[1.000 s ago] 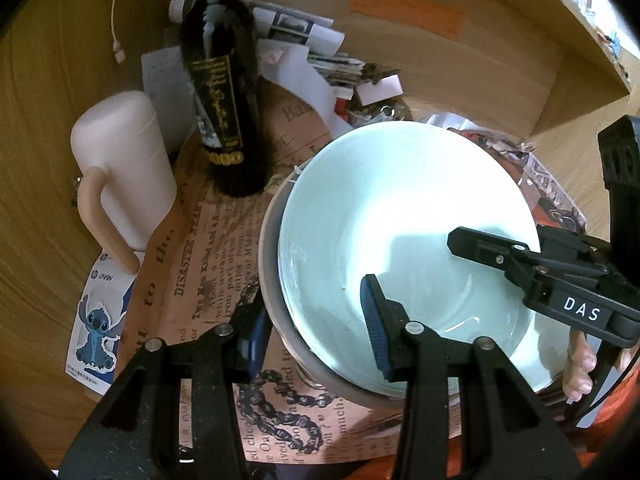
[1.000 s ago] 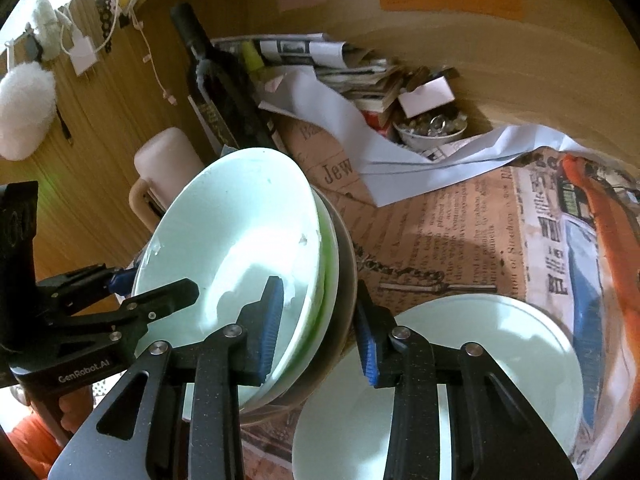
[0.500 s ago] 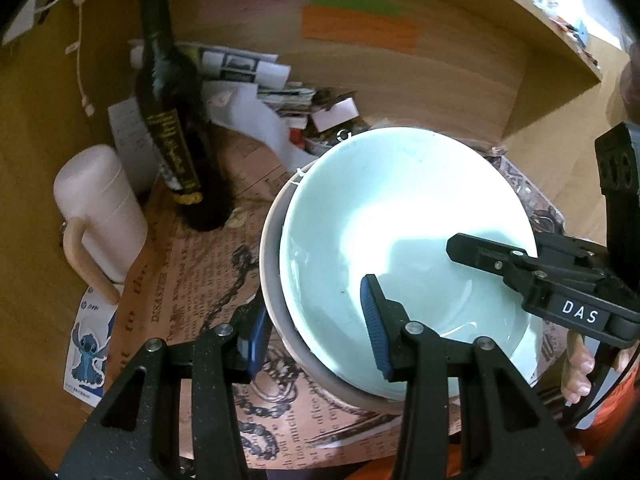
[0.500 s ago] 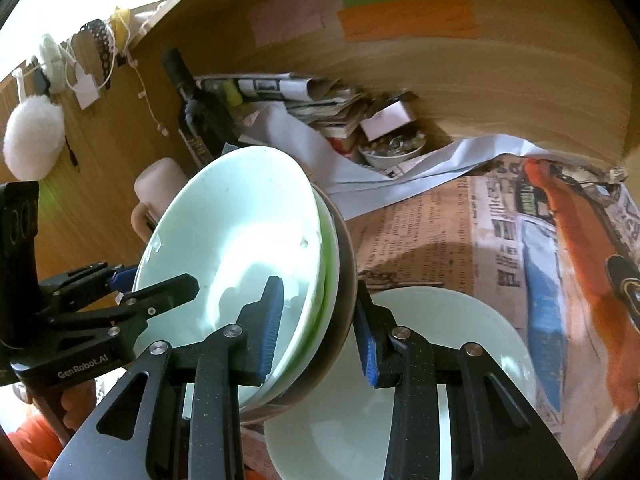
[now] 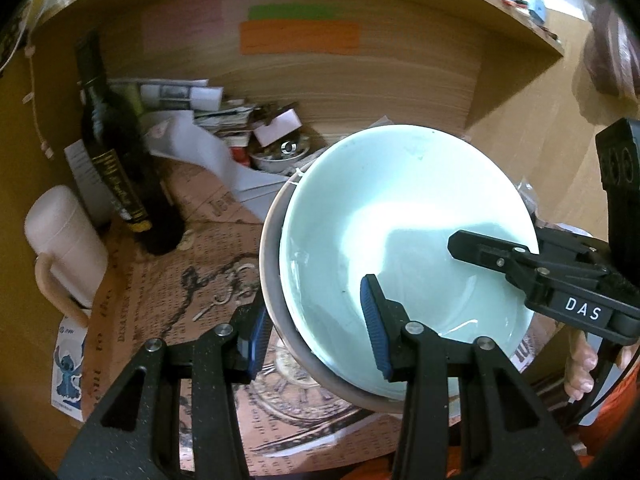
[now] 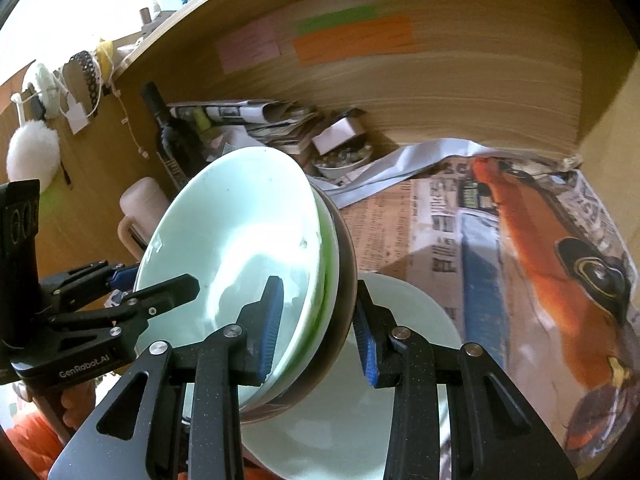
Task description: Organize plates and bowls
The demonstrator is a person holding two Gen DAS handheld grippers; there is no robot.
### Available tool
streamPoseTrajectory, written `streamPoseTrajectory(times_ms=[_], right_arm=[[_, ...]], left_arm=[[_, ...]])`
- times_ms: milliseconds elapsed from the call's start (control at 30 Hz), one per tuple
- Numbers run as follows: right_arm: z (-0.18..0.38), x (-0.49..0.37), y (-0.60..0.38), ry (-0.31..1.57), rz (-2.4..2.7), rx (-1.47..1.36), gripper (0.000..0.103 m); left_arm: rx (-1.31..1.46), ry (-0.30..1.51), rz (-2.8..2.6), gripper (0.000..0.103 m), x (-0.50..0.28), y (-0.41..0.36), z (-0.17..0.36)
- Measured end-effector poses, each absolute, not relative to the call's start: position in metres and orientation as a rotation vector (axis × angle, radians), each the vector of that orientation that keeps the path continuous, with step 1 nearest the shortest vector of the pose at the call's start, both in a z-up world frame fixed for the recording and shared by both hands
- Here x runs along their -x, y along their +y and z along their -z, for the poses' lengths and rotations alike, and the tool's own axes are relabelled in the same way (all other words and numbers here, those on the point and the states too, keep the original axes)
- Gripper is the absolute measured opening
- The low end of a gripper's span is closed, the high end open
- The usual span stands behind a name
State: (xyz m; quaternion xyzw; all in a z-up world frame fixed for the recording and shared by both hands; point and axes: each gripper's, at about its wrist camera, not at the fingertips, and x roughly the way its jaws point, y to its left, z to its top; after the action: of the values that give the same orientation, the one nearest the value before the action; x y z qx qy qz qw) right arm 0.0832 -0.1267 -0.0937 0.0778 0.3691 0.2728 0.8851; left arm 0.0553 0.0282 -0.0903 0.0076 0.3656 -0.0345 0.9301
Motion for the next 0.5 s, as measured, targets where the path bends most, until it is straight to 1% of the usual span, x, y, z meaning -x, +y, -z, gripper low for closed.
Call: streamPoseTrajectory(times_ms=[500], right_arm=[[0.109,-0.069,-0.167,0.806,-0.491,-0.2,0.031]], left_arm=[[-0.037,0.79,0.161,0.043,-0.06,-0.01,0.098]])
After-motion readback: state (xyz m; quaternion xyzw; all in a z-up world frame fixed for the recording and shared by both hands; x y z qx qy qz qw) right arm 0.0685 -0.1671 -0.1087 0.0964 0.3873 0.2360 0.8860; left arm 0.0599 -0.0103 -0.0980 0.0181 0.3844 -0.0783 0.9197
